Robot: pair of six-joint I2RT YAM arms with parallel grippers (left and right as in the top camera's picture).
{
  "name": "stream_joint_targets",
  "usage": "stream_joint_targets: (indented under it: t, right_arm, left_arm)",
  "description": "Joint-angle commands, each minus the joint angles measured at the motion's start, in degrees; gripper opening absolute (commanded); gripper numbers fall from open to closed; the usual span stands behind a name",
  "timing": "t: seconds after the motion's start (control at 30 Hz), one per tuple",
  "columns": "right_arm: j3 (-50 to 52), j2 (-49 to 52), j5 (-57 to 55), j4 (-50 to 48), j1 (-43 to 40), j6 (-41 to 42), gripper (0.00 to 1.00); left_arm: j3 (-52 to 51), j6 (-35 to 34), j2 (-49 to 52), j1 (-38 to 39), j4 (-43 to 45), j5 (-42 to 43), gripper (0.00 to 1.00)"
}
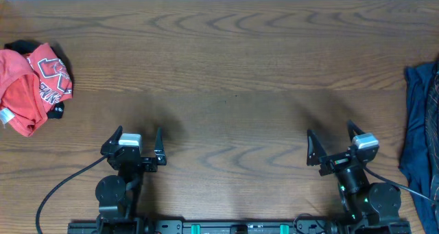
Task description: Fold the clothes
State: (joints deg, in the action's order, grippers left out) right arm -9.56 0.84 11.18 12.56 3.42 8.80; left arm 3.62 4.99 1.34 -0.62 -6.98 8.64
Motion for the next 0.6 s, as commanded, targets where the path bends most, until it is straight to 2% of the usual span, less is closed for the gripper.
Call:
stream_joint_targets:
  t: [0.0, 0.57]
  right_arm:
    - [3.08, -0.55, 1.81, 0.50, -1.60, 0.81, 0.99]
    - [5.57, -0.57, 2.43, 0.35, -0.42, -2.73, 0.99]
  left_arm:
    - [-1.57, 0.98, 0.02, 0.22, -0.37, 0.35, 0.98]
    - [-1.57, 0.98, 0.02, 0.22, -0.37, 0.35, 0.98]
